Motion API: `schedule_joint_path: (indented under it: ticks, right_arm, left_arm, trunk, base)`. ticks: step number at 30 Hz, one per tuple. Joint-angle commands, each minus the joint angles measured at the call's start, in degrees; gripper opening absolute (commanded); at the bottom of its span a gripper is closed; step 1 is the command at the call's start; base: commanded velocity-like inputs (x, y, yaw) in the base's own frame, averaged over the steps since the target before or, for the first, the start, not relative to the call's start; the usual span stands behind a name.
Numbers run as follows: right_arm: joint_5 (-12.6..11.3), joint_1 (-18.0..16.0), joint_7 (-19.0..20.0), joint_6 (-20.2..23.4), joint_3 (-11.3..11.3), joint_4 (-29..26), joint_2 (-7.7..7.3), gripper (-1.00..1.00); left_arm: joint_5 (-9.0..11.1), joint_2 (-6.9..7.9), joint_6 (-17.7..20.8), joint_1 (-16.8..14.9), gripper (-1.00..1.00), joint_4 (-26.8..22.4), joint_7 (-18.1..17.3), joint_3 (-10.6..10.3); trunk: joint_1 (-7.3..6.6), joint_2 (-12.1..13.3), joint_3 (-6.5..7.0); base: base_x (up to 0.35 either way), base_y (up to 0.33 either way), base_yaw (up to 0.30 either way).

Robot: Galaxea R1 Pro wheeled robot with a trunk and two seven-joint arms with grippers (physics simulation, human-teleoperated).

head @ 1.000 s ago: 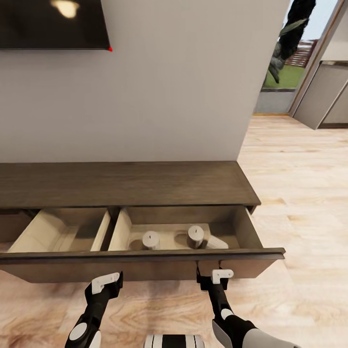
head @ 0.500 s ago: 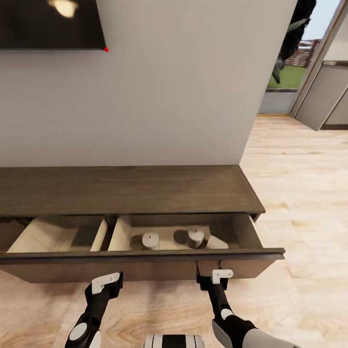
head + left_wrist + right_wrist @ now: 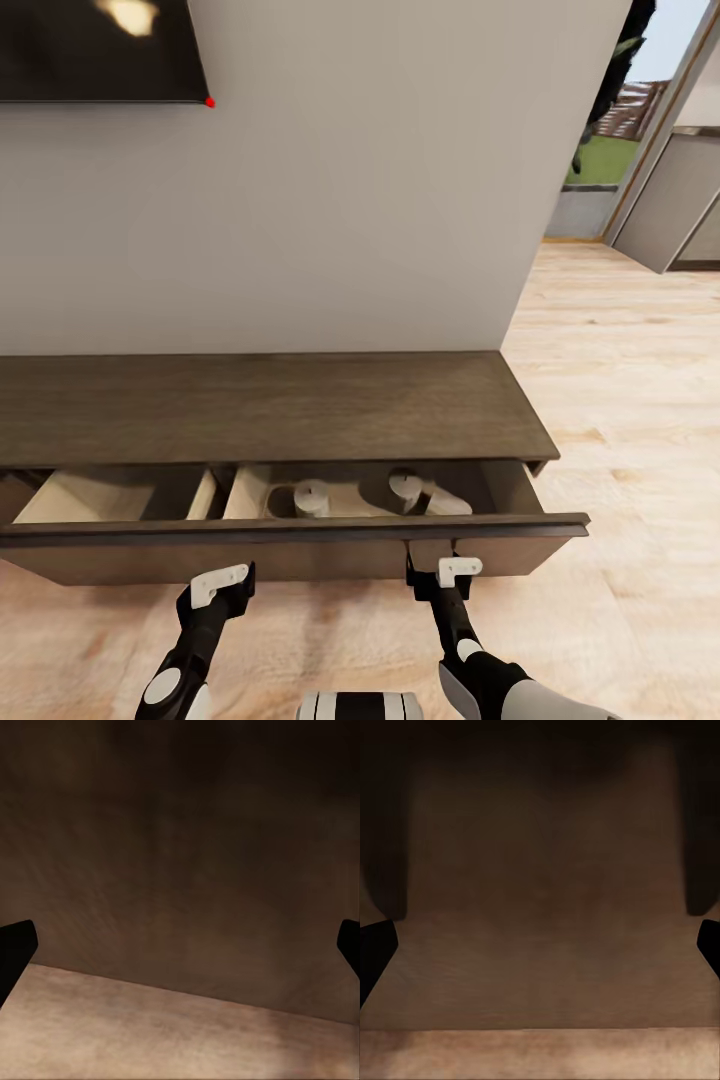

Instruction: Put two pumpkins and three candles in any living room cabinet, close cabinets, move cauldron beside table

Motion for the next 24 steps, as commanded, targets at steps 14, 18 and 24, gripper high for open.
schedule_joint_path:
  ticks: [14,18,24]
  right_arm:
    - [0.03,-0.04,-0.01,-0.04,-0.08,-0.04,0.16,1.00]
    - [0.11,-0.04,-0.02,-0.04,-0.14,-0.04,0.18,1.00]
    - [0.12,-0.04,-0.03,-0.04,-0.18,-0.04,0.10,1.00]
  left_arm:
    - [0.01,0.00,0.08,0.02,1.00,0.00,-0.05,-0.06]
    - [0.00,0.00,0.08,0.00,1.00,0.00,-0.05,-0.09]
    - [0.00,0.00,0.09,0.00,1.00,0.00,-0.05,-0.09]
  trunk:
    - [0.00,0.00,0.01]
    - [0.00,0.00,0.01]
    - [0.00,0.00,0.01]
  base:
    - [0.146,0.000,0.000]
    - [0.150,0.000,0.000]
    - [0.152,0.000,0.000]
